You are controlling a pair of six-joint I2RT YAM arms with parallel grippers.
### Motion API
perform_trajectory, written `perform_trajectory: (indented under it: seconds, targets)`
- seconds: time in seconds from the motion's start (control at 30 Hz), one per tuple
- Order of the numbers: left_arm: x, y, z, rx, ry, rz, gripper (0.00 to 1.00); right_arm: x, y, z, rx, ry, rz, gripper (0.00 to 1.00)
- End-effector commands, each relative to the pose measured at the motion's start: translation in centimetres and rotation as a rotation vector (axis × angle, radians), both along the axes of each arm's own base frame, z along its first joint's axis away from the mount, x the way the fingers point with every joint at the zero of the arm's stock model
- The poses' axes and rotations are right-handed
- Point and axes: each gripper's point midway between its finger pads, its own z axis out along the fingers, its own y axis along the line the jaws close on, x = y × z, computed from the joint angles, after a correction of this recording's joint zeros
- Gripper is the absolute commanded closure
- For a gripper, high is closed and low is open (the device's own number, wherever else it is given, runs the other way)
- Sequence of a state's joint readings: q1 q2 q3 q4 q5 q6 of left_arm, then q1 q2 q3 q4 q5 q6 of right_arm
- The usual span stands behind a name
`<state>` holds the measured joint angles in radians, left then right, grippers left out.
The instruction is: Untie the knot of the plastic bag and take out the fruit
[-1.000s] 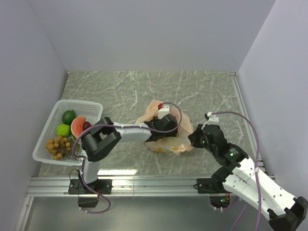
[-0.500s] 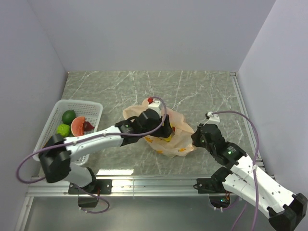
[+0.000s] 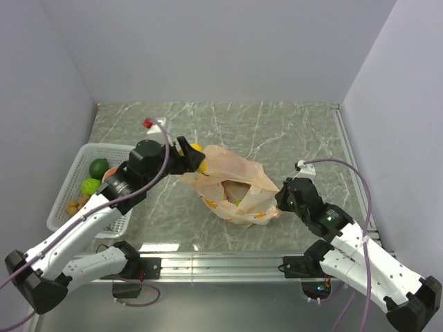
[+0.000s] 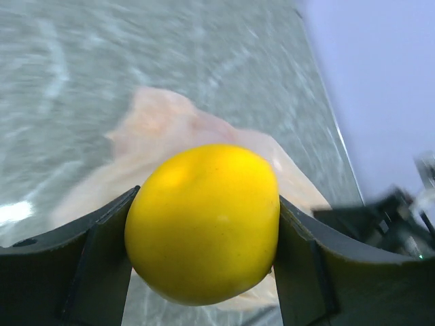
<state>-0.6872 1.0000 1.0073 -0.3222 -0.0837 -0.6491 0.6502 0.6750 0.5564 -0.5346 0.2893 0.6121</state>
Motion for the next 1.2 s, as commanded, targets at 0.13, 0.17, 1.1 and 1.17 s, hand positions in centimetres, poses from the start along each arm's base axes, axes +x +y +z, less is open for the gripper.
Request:
perform_trajectory:
  seconds: [0.13,0.17,1.1,1.17]
  targets:
    - [3.6,17.0,-3.7,0.128,0.020,0.809,0.78,0.3,0.9,1.6,0.059,-0.053,0.027,1.00]
    - [3.8,20.0,-4.3,0.148,0.028,0.909,0.76,0.3,1.0,1.7,0.062,-0.057,0.033,1.00]
    - [2.1,9.0,-3.2,0.095,0.028,0.238,0.19,0.0,0.7,1.6,0.031,-0.064,0.052,1.00]
    - [0.4,3.5,-2.4,0.048,-0.017,0.062,0.24,0.0,0.8,1.7,0.035,-0.061,0.050,1.00]
